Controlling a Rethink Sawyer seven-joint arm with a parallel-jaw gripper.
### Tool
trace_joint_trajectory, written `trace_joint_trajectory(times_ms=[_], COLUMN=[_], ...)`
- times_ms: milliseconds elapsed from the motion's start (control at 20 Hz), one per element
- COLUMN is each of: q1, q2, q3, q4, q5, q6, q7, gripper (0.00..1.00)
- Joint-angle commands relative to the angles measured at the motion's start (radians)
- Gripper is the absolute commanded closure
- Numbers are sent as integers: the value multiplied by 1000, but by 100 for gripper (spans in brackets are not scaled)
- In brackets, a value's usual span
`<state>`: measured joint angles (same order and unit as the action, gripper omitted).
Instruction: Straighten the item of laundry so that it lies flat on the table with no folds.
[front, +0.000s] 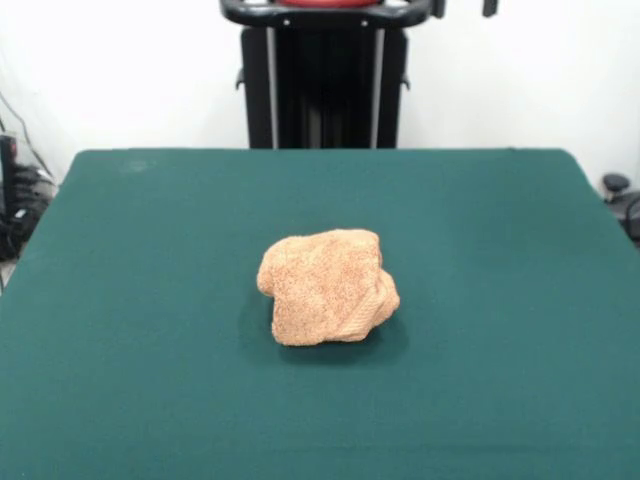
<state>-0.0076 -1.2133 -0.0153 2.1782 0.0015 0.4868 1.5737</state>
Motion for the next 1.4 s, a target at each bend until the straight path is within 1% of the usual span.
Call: trace_joint_trajectory(times_ms=[50,100,200,350,400,450,650,800,950,1100,1250,1400], q1=[64,119,179,176,157,149,177,116,115,90,106,114], q2=[106,133,166,184,193,197,226,208,199,179,177,171], q3=[5,-39,-87,-75,-58,-55,-106,-68,-80,-79,-95,-91], q4=[69,43,9,29,49,57,47,67,53,67,58,53], q5=[29,23,1,27,40,44,36,39,37,25,21,30], q6=[-171,-138,-138,-174,-224,-248,-285,-303,-273,-261,-247,-232], q7=[287,344,366,326,309,301,310,262,247,220,224,227], gripper=[0,0,0,0,0,0,0,0,0,0,0,0])
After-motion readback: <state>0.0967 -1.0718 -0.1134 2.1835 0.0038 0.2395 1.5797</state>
